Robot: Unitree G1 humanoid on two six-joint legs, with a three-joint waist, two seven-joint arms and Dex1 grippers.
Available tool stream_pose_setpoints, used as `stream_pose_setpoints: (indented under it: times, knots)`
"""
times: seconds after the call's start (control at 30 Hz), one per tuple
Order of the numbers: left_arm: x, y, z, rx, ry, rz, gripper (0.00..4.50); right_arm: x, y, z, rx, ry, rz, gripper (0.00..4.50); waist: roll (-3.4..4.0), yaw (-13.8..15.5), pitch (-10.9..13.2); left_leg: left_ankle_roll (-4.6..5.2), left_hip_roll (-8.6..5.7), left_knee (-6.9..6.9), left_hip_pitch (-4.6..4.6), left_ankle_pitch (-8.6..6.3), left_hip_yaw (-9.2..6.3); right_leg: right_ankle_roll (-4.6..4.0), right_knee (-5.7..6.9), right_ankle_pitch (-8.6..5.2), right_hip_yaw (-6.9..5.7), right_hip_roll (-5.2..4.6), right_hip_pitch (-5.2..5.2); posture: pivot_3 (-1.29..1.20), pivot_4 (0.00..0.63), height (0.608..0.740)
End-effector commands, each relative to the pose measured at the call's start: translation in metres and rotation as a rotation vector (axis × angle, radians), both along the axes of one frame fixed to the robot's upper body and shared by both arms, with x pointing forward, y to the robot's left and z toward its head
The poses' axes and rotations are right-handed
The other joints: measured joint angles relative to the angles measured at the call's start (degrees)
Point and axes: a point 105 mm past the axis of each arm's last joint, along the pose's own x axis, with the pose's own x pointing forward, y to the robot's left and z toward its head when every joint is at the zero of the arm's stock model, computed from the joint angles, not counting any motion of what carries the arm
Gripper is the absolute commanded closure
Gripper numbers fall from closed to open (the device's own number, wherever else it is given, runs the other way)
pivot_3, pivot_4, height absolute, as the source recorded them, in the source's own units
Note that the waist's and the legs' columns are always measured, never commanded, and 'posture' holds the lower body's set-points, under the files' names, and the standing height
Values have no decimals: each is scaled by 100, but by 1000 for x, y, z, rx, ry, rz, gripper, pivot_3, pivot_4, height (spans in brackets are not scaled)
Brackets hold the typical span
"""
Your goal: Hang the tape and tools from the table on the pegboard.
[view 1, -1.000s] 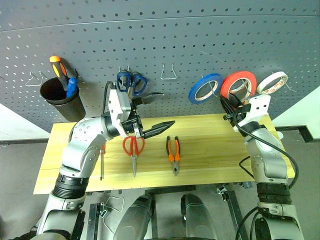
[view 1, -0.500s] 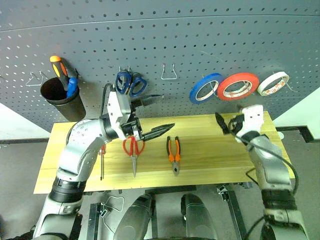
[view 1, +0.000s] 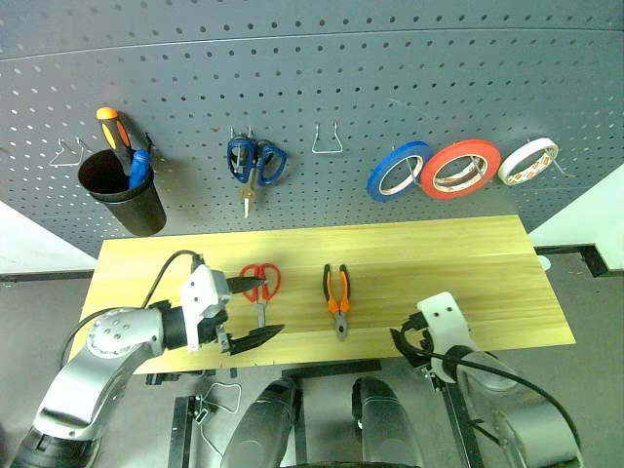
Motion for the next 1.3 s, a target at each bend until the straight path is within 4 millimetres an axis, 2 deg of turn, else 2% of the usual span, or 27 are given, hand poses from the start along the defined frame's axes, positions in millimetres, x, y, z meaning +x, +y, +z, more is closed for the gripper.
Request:
stream_pose_setpoints:
  times: [0.03,0.13,0.3,0.37,0.53,0.7,0.83,0.97,1.13,1.3]
  knots:
    - [-4,16,-1,19,-33,76,0,11,36,28,47,-106,76,113,-8,45,21,0,0,-1,0,0,0,-2,-4,1,0,0,0,74,326,710]
    - [-7,18,-4,-8,-33,108,0,26,54,39,60,-158,85,113,-8,72,47,1,2,-3,0,-1,-1,-4,-13,1,-1,1,1,71,335,710]
    - [-11,14,-5,-35,-27,113,0,54,72,49,55,-214,21,113,-11,181,63,3,2,-22,-3,-3,-4,-2,-32,2,-11,-1,-6,71,351,710]
    - [-13,12,-4,-41,-29,112,0,58,74,50,57,-220,-12,113,-11,187,73,1,2,-40,-3,-2,-2,-2,-32,2,-11,-3,-8,70,359,710]
    - [-15,8,1,-79,-29,108,0,58,79,45,50,-215,-67,113,-10,180,170,-35,6,-77,-3,19,-1,-6,-39,0,-11,-5,-23,58,381,710]
    - [-20,8,-2,-71,-5,91,0,46,94,24,56,-135,-85,113,-16,129,292,-33,10,-86,-3,18,5,-7,-46,-1,-10,-5,-27,50,415,710]
    - [-23,6,-2,-71,5,80,0,42,99,17,63,-103,-84,113,-21,53,421,-8,10,-86,-4,4,5,-7,-46,-1,-10,-5,-27,48,428,710]
    - [-25,3,-2,-74,14,75,0,48,105,13,58,-96,-71,113,-18,7,505,-9,10,-88,-6,4,7,-6,-46,-1,-11,-5,-33,47,450,710]
    - [-32,2,-3,-78,32,75,0,60,102,12,46,-105,-77,113,-15,-20,607,-12,13,-90,-17,5,11,-6,-45,-1,-11,-5,-46,47,469,710]
    - [-38,1,-4,-75,45,82,0,66,102,15,44,-115,-84,113,-31,-36,674,-36,13,-85,-75,20,14,-6,-41,0,-12,-5,-98,47,481,710]
